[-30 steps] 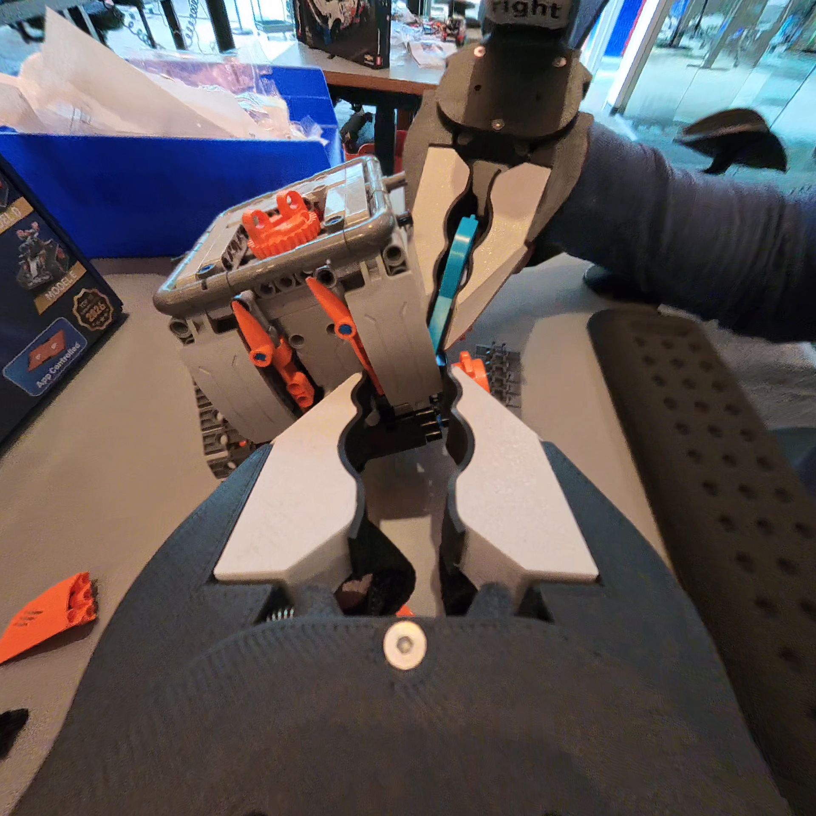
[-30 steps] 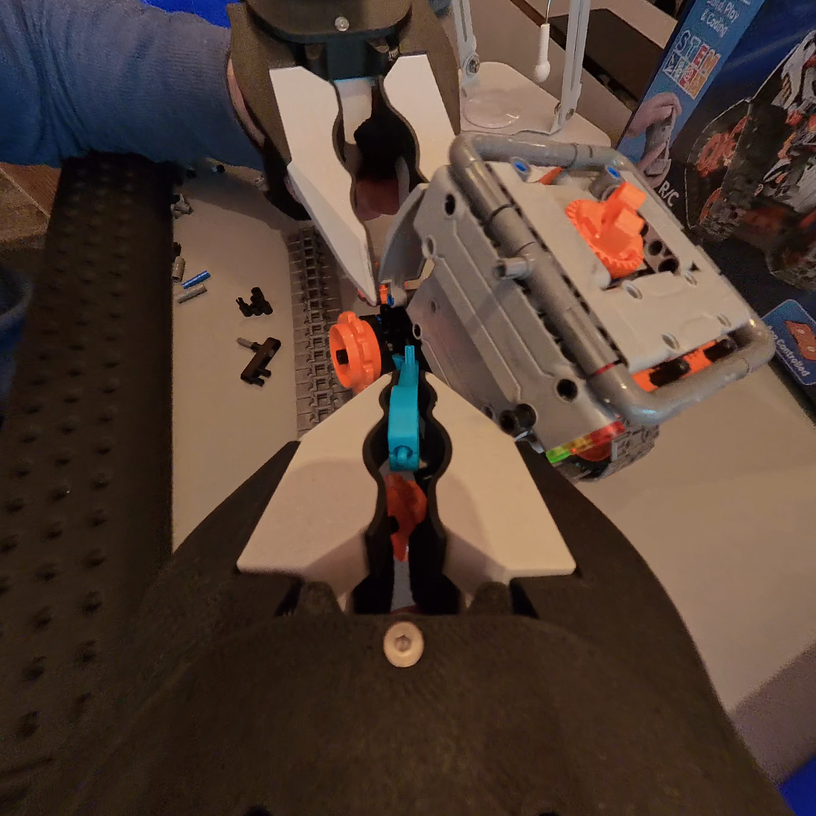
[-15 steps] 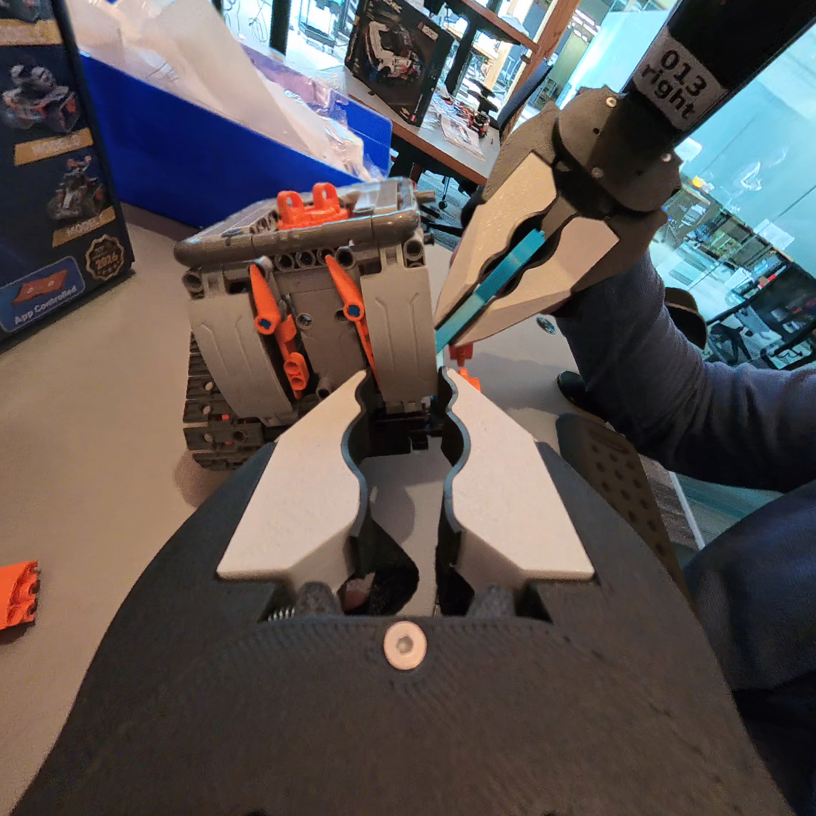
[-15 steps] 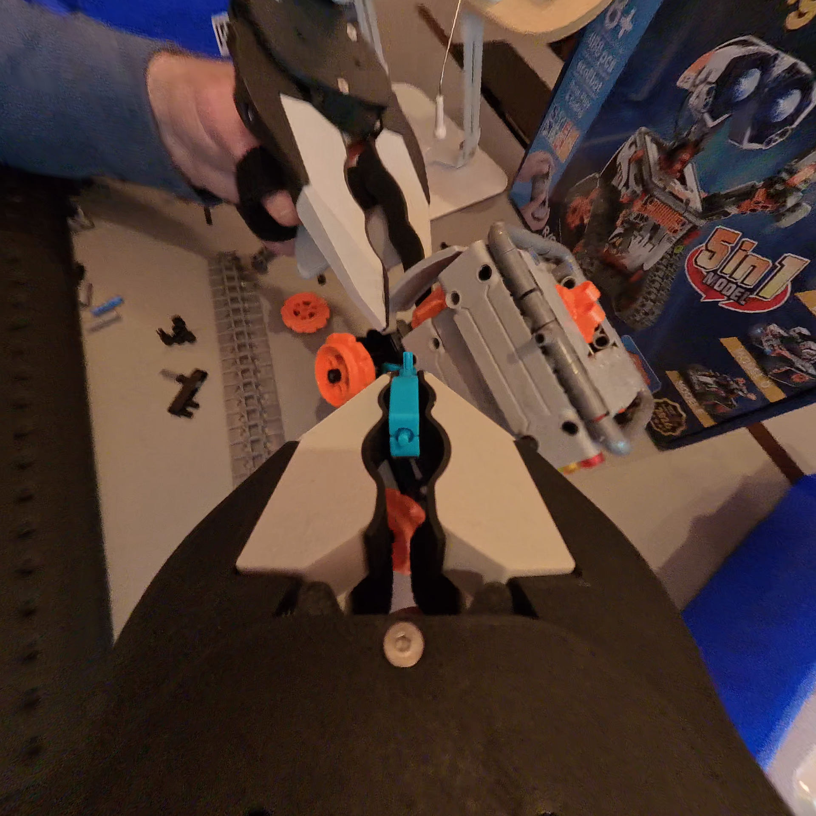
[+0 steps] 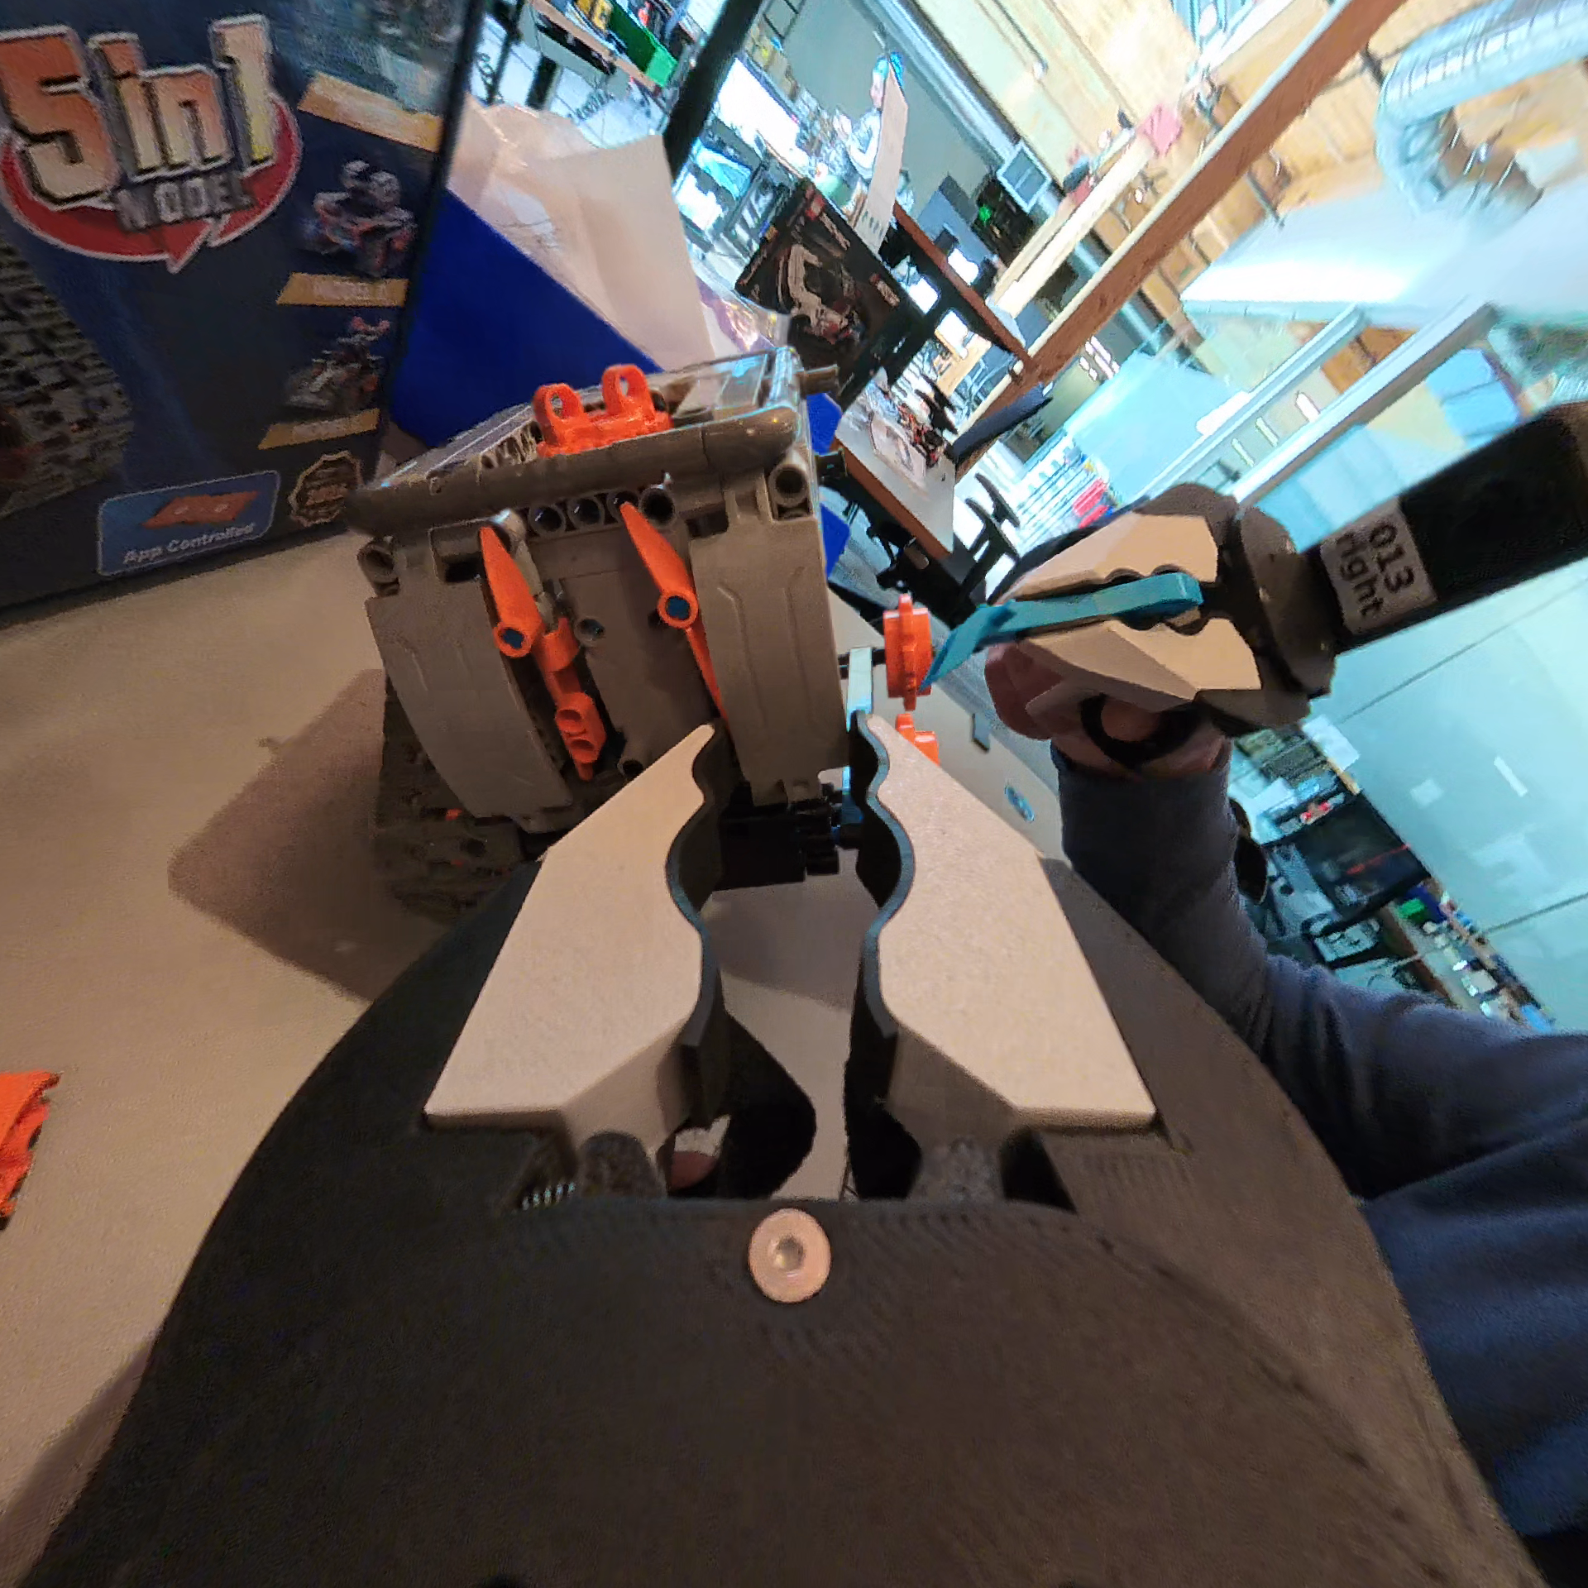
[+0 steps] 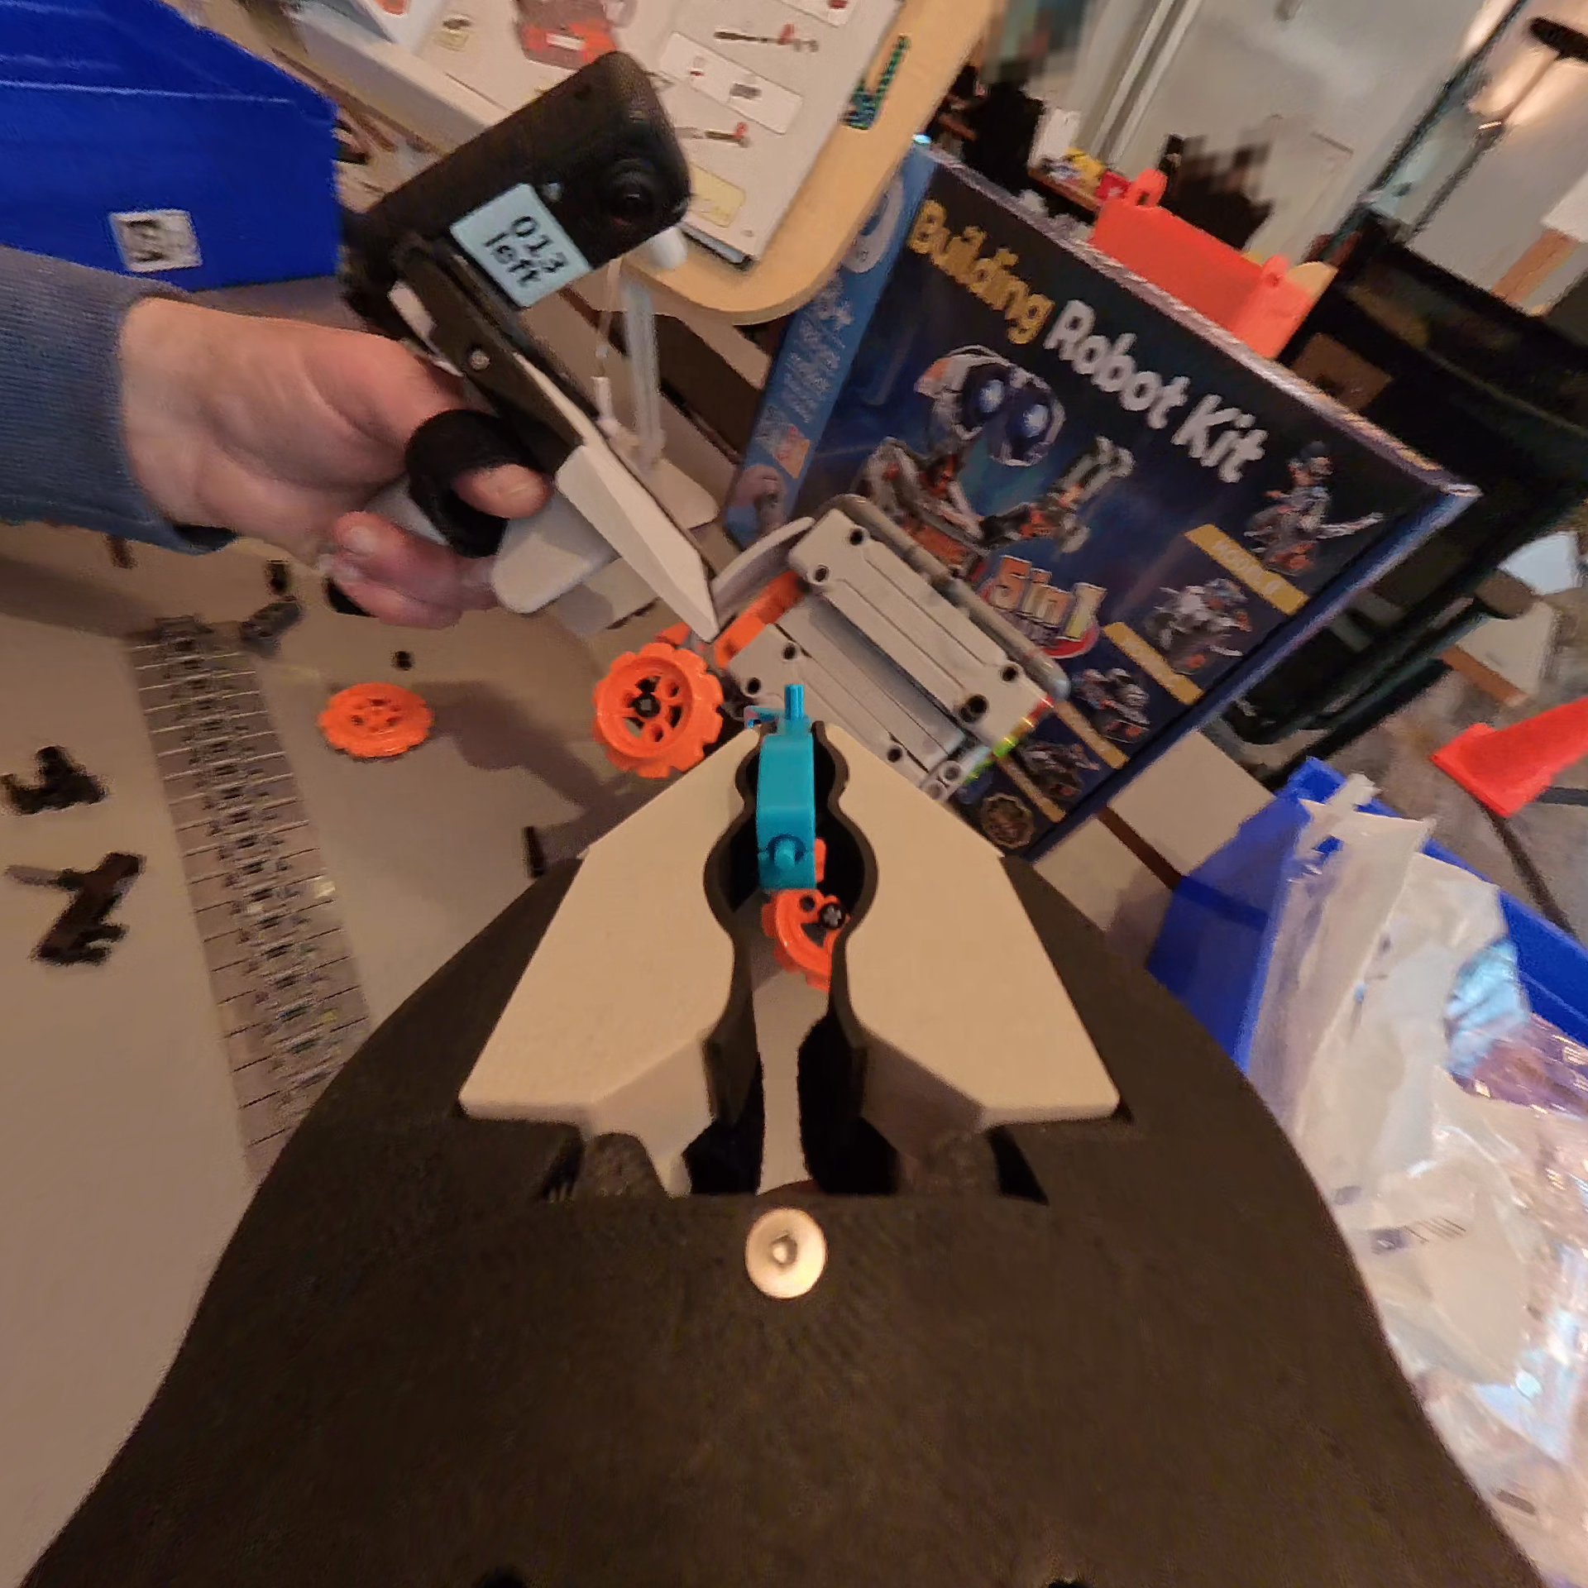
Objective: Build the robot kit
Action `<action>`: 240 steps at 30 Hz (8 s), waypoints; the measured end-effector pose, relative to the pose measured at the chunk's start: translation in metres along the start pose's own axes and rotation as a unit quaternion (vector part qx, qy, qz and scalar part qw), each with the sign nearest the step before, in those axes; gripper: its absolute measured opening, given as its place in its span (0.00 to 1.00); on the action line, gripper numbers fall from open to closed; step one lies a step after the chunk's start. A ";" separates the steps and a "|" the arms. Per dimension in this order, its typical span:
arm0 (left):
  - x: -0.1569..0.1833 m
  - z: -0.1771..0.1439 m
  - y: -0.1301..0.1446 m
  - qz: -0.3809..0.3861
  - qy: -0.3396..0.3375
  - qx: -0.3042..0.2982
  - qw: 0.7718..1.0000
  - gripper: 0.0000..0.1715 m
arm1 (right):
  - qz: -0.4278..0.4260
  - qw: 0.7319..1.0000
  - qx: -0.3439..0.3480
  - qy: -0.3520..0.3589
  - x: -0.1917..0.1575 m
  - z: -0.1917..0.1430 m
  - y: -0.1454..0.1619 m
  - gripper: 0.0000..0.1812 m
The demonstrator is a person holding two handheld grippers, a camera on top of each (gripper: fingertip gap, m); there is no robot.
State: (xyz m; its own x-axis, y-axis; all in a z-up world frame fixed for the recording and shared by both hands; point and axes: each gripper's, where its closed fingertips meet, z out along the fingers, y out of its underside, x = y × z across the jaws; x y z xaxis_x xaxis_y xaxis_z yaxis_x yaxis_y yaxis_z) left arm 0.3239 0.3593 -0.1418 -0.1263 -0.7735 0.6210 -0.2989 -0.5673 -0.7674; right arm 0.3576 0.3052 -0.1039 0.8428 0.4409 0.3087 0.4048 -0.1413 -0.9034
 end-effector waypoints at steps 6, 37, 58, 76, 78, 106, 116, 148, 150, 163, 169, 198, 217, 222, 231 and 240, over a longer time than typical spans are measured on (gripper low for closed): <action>-0.017 0.001 -0.013 -0.054 -0.001 0.026 0.998 0.16 | -0.030 0.998 -0.039 0.047 0.019 0.021 0.014 0.03; -0.042 0.009 -0.027 0.416 -0.239 -0.002 0.877 0.22 | 0.004 0.998 -0.064 -0.026 0.046 0.073 0.009 0.03; 0.011 0.007 0.010 0.390 -0.083 -0.033 0.917 0.23 | -0.238 0.971 -0.011 -0.002 -0.020 0.017 -0.038 0.03; 0.010 0.011 0.014 0.402 -0.072 -0.032 0.912 0.22 | -0.529 0.835 -0.010 0.152 -0.047 0.028 -0.020 0.03; 0.010 0.011 0.014 0.406 -0.072 -0.034 0.911 0.22 | -0.542 0.821 0.010 0.180 -0.049 0.028 -0.018 0.03; 0.005 0.012 0.010 0.406 -0.089 -0.029 0.909 0.22 | -0.520 0.796 0.053 0.304 -0.048 0.032 -0.015 0.03; 0.005 0.012 0.009 0.395 -0.086 -0.029 0.914 0.22 | -0.475 0.822 0.066 0.308 -0.046 0.032 -0.016 0.03; 0.023 0.018 0.007 0.435 -0.096 -0.070 0.892 0.26 | -0.281 0.930 -0.007 0.238 -0.011 0.029 0.010 0.03; 0.022 0.020 0.008 0.434 -0.103 -0.075 0.892 0.24 | -0.282 0.930 -0.010 0.236 -0.011 0.029 0.010 0.03; 0.020 0.021 0.009 0.413 -0.104 -0.067 0.902 0.26 | -0.299 0.924 -0.022 0.238 -0.011 0.033 0.015 0.03; 0.020 0.021 0.008 0.458 -0.114 -0.066 0.879 0.25 | -0.311 0.918 -0.031 0.245 -0.010 0.035 0.015 0.03; 0.017 0.014 0.006 0.478 -0.141 -0.119 0.859 0.27 | -0.296 0.924 -0.027 0.241 -0.009 0.037 0.015 0.03; 0.000 -0.002 0.021 0.502 -0.121 -0.153 0.843 0.22 | -0.161 0.978 0.042 0.128 -0.019 0.007 0.002 0.03; 0.000 -0.002 0.020 0.484 -0.108 -0.136 0.858 0.21 | -0.233 0.962 0.030 0.136 -0.031 0.012 0.007 0.03; 0.004 0.002 0.022 0.470 -0.093 -0.104 0.872 0.19 | -0.358 0.905 -0.002 0.228 -0.032 0.032 0.016 0.03; -0.002 0.004 0.018 0.456 -0.118 -0.081 0.878 0.16 | -0.073 0.973 0.008 0.219 -0.015 0.039 0.034 0.03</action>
State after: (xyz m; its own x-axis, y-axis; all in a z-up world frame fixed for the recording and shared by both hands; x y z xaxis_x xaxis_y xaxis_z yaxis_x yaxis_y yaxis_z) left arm 0.3225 0.3492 -0.1572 -0.1886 -0.9334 -0.3052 -0.3087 0.3513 -0.8839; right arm 0.3453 0.3285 -0.1509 0.8489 0.0347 0.5275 0.5283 -0.0904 -0.8442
